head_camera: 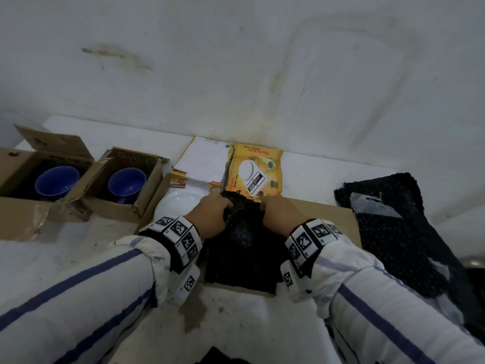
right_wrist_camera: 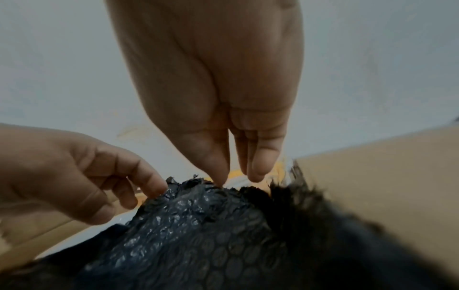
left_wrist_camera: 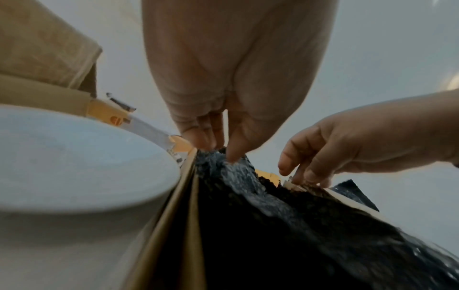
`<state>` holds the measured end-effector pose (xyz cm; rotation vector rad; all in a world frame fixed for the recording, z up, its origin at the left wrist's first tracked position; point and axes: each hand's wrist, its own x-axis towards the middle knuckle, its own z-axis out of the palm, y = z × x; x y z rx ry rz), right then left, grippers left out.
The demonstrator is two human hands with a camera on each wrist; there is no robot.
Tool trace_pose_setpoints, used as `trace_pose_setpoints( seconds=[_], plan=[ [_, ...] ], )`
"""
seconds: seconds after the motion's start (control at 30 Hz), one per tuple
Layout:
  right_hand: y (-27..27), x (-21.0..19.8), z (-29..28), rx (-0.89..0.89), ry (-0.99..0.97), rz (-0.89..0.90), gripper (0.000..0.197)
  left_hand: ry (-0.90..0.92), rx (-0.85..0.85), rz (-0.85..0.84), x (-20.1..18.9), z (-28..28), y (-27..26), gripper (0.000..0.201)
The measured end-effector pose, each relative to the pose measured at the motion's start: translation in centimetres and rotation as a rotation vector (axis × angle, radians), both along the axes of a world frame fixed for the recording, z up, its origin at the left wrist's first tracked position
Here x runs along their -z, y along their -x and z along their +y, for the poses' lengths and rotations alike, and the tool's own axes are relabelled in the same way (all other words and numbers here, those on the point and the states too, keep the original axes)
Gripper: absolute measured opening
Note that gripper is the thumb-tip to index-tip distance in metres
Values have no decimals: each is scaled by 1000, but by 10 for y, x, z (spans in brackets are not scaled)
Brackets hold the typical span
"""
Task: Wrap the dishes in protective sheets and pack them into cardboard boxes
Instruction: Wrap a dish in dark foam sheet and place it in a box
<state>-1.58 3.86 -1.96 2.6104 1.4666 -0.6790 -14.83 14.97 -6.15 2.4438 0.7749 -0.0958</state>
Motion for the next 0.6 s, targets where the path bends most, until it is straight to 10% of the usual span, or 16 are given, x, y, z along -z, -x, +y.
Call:
trace_pose_setpoints(
  seconds=[0.3, 0.6],
  plan=[
    [32, 19, -34, -342, 407, -288, 49, -303, 269, 513, 2, -19, 14, 100],
    [35, 32, -26, -344, 519, -354, 60, -469, 260, 559, 13, -33, 13, 106]
  ],
)
